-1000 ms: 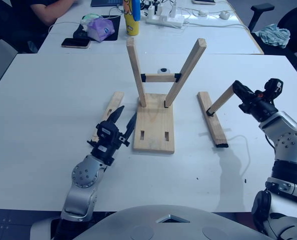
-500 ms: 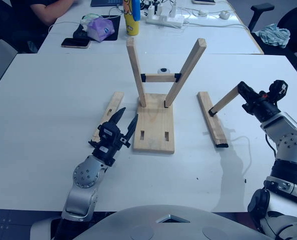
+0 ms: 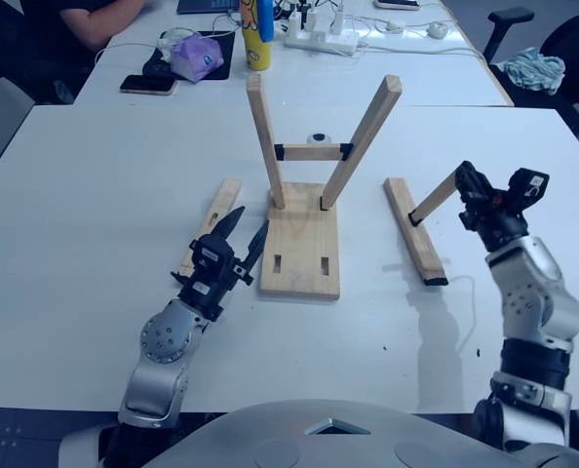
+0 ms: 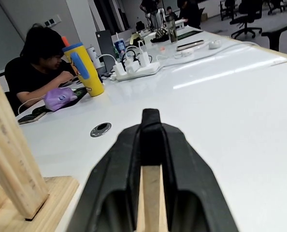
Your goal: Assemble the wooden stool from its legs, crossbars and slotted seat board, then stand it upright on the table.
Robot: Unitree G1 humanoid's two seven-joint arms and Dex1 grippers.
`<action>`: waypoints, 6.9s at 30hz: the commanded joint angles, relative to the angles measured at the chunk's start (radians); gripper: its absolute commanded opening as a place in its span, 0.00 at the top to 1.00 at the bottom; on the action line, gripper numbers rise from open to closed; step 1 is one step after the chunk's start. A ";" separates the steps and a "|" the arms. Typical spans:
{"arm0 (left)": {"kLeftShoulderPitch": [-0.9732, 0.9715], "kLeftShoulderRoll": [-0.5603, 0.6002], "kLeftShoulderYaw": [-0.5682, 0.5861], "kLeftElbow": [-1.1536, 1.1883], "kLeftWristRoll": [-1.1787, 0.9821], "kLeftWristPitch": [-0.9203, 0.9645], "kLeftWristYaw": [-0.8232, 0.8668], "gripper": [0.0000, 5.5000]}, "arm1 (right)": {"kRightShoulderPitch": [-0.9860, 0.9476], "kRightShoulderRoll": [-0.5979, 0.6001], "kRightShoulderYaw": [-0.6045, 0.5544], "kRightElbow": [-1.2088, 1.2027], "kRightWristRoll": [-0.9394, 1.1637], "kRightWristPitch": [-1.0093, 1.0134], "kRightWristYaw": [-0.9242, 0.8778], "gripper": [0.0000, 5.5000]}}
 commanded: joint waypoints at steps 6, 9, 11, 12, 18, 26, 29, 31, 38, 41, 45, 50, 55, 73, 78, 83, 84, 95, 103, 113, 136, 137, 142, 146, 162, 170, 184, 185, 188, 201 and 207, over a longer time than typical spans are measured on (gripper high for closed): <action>-0.032 0.031 0.013 -0.012 -0.020 0.039 -0.036 0.59 | 0.175 0.043 0.163 0.046 -0.198 -0.143 0.015 0.92; -0.034 0.023 0.010 -0.009 -0.015 0.039 -0.029 0.59 | 0.127 0.030 0.181 0.073 -0.213 -0.125 0.018 0.92; -0.036 0.019 0.007 -0.006 -0.012 0.038 -0.025 0.59 | 0.090 0.019 0.193 0.100 -0.220 -0.099 0.019 0.92; -0.038 0.016 0.005 -0.004 -0.010 0.038 -0.023 0.59 | 0.075 0.012 0.196 0.113 -0.223 -0.089 0.020 0.92; -0.037 0.013 0.006 -0.001 -0.007 0.030 -0.019 0.59 | 0.075 0.000 0.175 0.160 -0.213 -0.093 0.036 0.92; -0.032 0.014 0.010 0.004 -0.007 0.020 -0.018 0.59 | 0.126 -0.001 0.153 0.150 -0.197 -0.165 0.083 0.92; -0.037 0.016 0.013 0.006 -0.010 0.018 -0.021 0.59 | 0.142 0.004 0.147 0.149 -0.187 -0.178 0.093 0.92; -0.039 0.018 0.013 0.008 -0.011 0.017 -0.024 0.59 | 0.143 0.008 0.147 0.152 -0.180 -0.182 0.095 0.92; -0.054 0.025 0.014 0.011 -0.018 0.021 -0.037 0.59 | 0.144 0.016 0.150 0.159 -0.179 -0.183 0.095 0.92; -0.053 0.026 0.016 0.010 -0.018 0.022 -0.038 0.59 | 0.145 0.016 0.150 0.159 -0.179 -0.184 0.097 0.92; -0.052 0.024 0.018 0.010 -0.018 0.022 -0.036 0.59 | 0.144 0.014 0.152 0.155 -0.179 -0.186 0.102 0.92; -0.058 0.023 0.023 0.015 -0.020 0.019 -0.038 0.59 | 0.128 0.015 0.153 0.145 -0.186 -0.198 0.097 0.86; -0.062 0.022 0.026 0.019 -0.022 0.016 -0.041 0.59 | 0.103 0.016 0.149 0.125 -0.178 -0.174 0.090 0.78; -0.051 -0.009 0.011 0.050 0.005 -0.023 -0.004 0.59 | -0.311 -0.065 0.057 -0.110 -0.058 0.114 0.003 0.78; -0.069 -0.019 0.009 0.069 0.013 -0.033 0.000 0.59 | -0.428 -0.049 0.062 -0.052 -0.062 0.164 -0.048 0.89; -0.063 -0.021 0.006 0.070 0.016 -0.039 0.003 0.59 | -0.447 -0.051 0.069 -0.066 -0.081 0.141 -0.058 1.00; -0.062 -0.022 0.005 0.070 0.017 -0.039 0.004 0.59 | -0.444 -0.052 0.069 -0.072 -0.083 0.138 -0.057 1.00; -0.073 -0.021 0.002 0.067 0.013 -0.031 -0.003 0.59 | -0.209 -0.059 0.182 0.086 -0.190 0.303 -0.063 1.00; -0.068 -0.027 0.010 0.063 0.017 -0.033 0.011 0.59 | -0.278 -0.060 0.183 0.093 -0.189 0.309 -0.047 1.00; -0.063 -0.031 0.006 0.072 0.021 -0.041 0.018 0.59 | -0.387 0.003 0.028 0.070 -0.114 0.053 -0.049 1.00; -0.106 -0.003 0.010 0.073 0.005 -0.021 -0.024 0.59 | -0.190 0.000 0.123 0.205 -0.213 0.134 -0.029 1.00; -0.107 -0.002 0.012 0.073 0.004 -0.020 -0.026 0.59 | -0.212 -0.008 0.126 0.207 -0.218 0.131 -0.024 1.00; -0.112 -0.004 0.016 0.067 0.003 -0.014 -0.026 0.59 | -0.239 -0.045 0.123 0.225 -0.279 0.084 -0.045 1.00; -0.102 -0.013 0.001 0.069 0.011 -0.018 -0.022 0.59 | -0.229 -0.052 0.133 0.221 -0.309 0.054 -0.032 1.00; -0.020 -0.052 -0.001 0.052 0.073 -0.031 0.077 0.59 | -0.344 -0.396 0.209 0.014 -0.066 0.820 0.336 0.78; 0.001 -0.065 -0.001 0.049 0.080 -0.035 0.096 0.59 | -0.359 -0.438 0.268 -0.015 0.011 1.010 0.387 0.58; 0.007 -0.065 -0.001 0.042 0.084 -0.029 0.105 0.59 | -0.241 -0.416 0.389 -0.066 -0.041 0.948 0.336 0.52; 0.004 -0.064 -0.001 0.042 0.088 -0.024 0.106 0.59 | -0.228 -0.409 0.392 -0.066 -0.045 0.940 0.328 0.52; -0.007 -0.060 0.001 0.046 0.087 -0.003 0.102 0.59 | -0.189 -0.403 0.410 -0.073 -0.067 0.903 0.316 0.60; -0.017 -0.066 0.044 -0.013 -0.249 0.206 -0.022 0.33 | -0.172 -0.505 0.355 0.045 -0.063 0.811 0.442 0.81; -0.028 -0.061 0.094 -0.044 -0.416 0.309 -0.052 0.19 | -0.246 -0.611 0.348 0.215 -0.015 0.761 0.681 0.81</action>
